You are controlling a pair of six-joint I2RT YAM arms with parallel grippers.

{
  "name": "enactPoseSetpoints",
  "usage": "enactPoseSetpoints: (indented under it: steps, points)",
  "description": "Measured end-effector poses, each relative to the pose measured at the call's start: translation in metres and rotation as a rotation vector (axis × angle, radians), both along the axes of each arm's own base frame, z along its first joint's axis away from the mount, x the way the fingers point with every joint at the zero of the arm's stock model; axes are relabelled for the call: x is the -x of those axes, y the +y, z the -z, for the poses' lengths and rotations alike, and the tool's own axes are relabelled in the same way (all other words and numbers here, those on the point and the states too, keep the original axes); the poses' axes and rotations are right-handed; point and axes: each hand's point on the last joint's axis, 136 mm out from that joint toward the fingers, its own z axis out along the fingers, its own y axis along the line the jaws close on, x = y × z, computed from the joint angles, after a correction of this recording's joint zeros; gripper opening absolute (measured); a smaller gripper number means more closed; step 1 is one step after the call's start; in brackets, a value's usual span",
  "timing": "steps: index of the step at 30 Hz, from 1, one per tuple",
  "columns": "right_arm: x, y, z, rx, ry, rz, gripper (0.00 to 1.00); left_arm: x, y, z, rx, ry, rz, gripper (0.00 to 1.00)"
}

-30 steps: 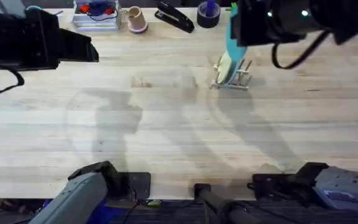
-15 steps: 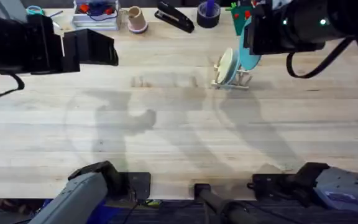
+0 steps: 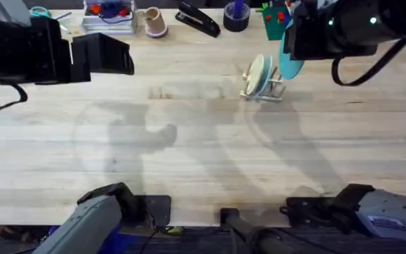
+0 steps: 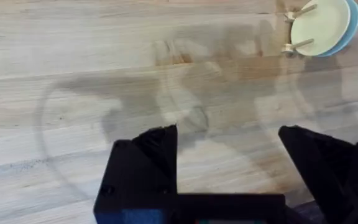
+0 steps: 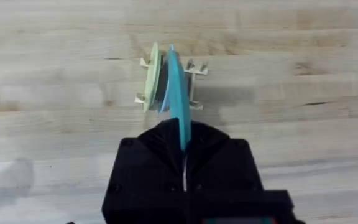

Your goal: Pick up the plates from the table one by one and place each into a slot on the dish rack.

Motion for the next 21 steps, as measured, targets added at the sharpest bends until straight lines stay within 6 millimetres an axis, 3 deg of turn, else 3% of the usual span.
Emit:
enactPoseSetpoints:
  steps: [11, 21]
  points:
    - [-0.002, -0.007, 0.000, -0.009, -0.003, 0.038, 0.030, 0.000, 0.000, 0.000, 0.000, 0.000, 0.000, 0.994]
    - [0.006, -0.026, 0.007, -0.043, 0.036, 0.187, 0.030, 0.000, 0.000, 0.000, 0.000, 0.000, 0.000, 0.994]
